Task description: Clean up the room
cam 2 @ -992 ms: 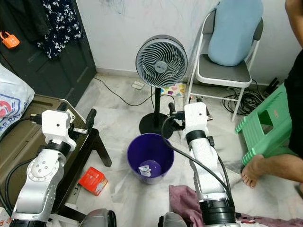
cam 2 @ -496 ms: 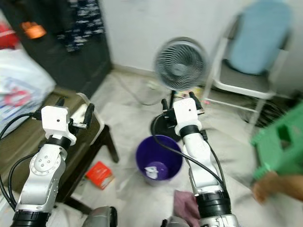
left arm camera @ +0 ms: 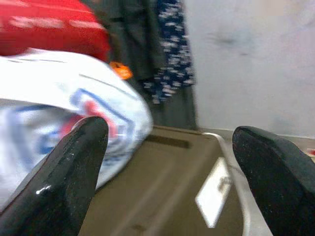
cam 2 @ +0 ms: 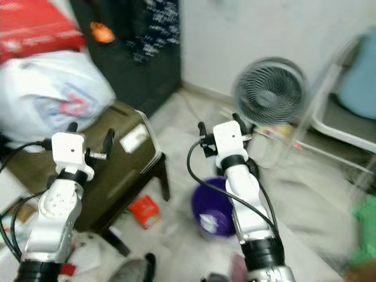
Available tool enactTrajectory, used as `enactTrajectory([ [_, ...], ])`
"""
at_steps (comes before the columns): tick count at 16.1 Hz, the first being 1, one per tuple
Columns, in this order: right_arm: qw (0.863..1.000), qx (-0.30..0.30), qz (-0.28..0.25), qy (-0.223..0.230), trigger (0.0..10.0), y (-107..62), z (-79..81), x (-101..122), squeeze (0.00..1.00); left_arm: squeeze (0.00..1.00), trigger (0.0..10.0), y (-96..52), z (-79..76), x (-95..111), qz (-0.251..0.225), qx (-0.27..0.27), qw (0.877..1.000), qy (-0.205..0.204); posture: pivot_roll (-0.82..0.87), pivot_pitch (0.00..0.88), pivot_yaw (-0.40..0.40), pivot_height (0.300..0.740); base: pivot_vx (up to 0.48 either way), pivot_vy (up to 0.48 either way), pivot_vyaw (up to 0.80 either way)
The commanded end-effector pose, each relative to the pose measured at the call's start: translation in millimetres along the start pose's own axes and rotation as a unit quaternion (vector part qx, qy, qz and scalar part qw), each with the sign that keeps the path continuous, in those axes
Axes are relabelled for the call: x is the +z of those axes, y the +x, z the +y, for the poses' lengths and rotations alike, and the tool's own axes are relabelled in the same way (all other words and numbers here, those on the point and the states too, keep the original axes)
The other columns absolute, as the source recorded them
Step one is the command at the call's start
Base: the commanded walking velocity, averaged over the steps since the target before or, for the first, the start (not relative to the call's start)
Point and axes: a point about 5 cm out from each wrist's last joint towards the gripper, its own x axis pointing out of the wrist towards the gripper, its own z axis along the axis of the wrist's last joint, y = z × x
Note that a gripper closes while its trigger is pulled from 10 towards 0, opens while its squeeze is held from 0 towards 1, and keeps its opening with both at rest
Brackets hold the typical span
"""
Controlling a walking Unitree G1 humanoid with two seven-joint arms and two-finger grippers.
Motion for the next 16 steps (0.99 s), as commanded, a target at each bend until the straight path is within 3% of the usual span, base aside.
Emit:
enactTrajectory([
  [1,1.0,0.0,-0.007,0.0,10.0,1.5,0.9,2.7,0.0,0.0,10.0,2.7,4.1,-1.7,0.005,0.02,1.0,0.012,-0.14,0.0,0.036,0.74,0.0,0.0,0.8],
  [11,1.0,0.011,-0.002,0.005,10.0,9.0,2.8,-0.6,0.0,0.0,10.0,2.9,9.2,-8.6,0.025,0.065,0.997,0.014,-0.11,0.0,0.012,0.74,0.0,0.0,0.8],
  [16,1.0,0.004,-0.009,0.006,10.0,9.0,0.3,1.2,0.0,0.0,10.0,5.7,7.5,-6.5,0.022,0.061,0.998,0.007,-0.13,0.0,0.02,0.74,0.0,0.0,0.8],
])
